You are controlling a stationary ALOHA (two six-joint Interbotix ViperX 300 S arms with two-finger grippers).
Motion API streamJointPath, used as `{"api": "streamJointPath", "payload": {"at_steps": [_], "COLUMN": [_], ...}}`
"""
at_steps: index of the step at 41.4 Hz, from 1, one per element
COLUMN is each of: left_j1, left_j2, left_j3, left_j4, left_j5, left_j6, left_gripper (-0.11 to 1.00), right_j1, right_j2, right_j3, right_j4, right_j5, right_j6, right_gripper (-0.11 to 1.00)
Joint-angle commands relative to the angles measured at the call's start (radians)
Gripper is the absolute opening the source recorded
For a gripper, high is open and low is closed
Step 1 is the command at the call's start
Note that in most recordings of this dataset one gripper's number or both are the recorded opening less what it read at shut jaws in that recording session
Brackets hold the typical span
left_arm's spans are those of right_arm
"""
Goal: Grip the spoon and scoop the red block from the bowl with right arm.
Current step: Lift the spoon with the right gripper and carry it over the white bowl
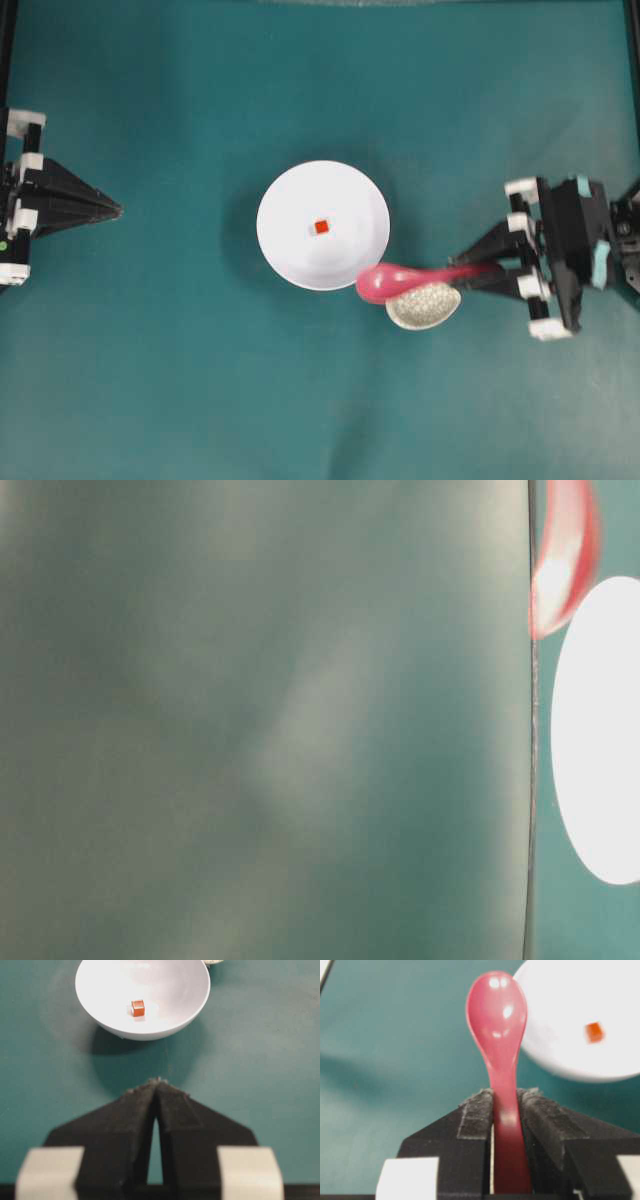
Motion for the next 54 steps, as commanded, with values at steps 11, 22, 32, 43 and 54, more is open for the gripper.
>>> {"api": "streamJointPath", "payload": {"at_steps": [11,22,32,43,54], "left_j1": [-0.002,-0.002,-0.002,-0.002,-0.002], "left_j2": [0.002,-0.003,-0.014,-0.021,-0.025], "left_j3": [-0.025,-0.026,-0.026,-0.028,-0.028], "left_j4": [0.003,0.003,0.003,0.003,0.003], "left_j5": [-0.008,-0.006,0.003,0.011,0.025], "left_j6": [0.000,0.002,0.015,0.014,0.018], "left_gripper": [0.00,0.00,0.00,0.00,0.00], "right_j1": [-0.146,-0.219,-0.233,-0.239,-0.262], "right_j2": [-0.023,-0.015,0.005,0.055,0.140], "right_j3": [-0.193,-0.314,-0.374,-0.411,-0.503], "right_j4": [-0.014,-0.038,-0.046,-0.048,-0.048], "right_j5": [0.285,0.402,0.492,0.538,0.640], "right_j6": [-0.005,-0.003,0.002,0.005,0.009], "right_gripper": [0.24,0.24,0.24,0.24,0.24]}}
